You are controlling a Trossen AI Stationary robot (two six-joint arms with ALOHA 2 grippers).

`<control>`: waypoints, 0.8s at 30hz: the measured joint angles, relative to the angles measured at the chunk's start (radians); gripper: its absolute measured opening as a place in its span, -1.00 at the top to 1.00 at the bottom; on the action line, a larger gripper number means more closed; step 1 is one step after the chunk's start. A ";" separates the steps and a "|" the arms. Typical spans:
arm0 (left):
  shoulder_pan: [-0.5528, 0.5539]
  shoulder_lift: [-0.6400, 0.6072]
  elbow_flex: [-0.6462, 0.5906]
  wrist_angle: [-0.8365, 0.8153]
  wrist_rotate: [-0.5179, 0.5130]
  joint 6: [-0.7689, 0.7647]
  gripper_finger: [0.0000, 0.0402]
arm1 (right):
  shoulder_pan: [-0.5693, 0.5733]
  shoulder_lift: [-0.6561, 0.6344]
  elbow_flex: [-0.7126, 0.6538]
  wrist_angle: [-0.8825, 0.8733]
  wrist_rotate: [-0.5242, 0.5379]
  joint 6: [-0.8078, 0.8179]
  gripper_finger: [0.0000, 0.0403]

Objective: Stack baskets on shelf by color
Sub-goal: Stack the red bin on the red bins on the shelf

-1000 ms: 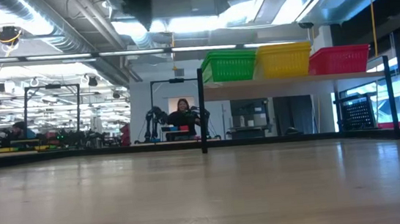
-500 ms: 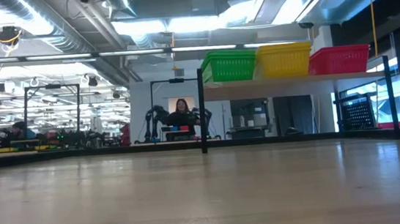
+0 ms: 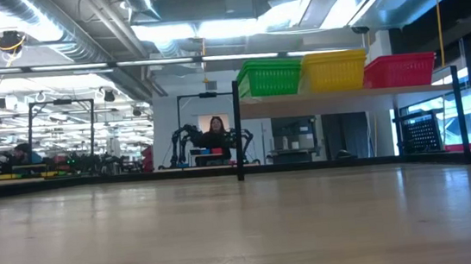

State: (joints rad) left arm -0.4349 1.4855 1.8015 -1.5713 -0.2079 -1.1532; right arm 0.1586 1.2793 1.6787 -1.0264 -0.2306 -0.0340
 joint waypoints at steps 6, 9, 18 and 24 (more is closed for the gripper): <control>-0.113 0.000 0.000 0.000 -0.015 -0.122 0.67 | 0.045 0.000 0.000 -0.003 0.000 -0.059 1.00; -0.158 0.000 0.000 0.000 -0.051 -0.311 0.67 | 0.064 0.000 0.000 -0.013 0.000 -0.049 1.00; -0.350 0.084 0.000 0.007 -0.111 -0.861 0.67 | 0.135 0.000 0.000 -0.056 0.000 -0.081 1.00; -0.439 0.196 0.000 0.053 -0.011 -1.050 0.67 | 0.176 0.000 0.000 -0.055 0.000 -0.075 1.00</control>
State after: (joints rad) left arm -0.8741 1.6816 1.8015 -1.5178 -0.2194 -2.2027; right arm 0.3343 1.2793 1.6787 -1.0817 -0.2302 -0.1085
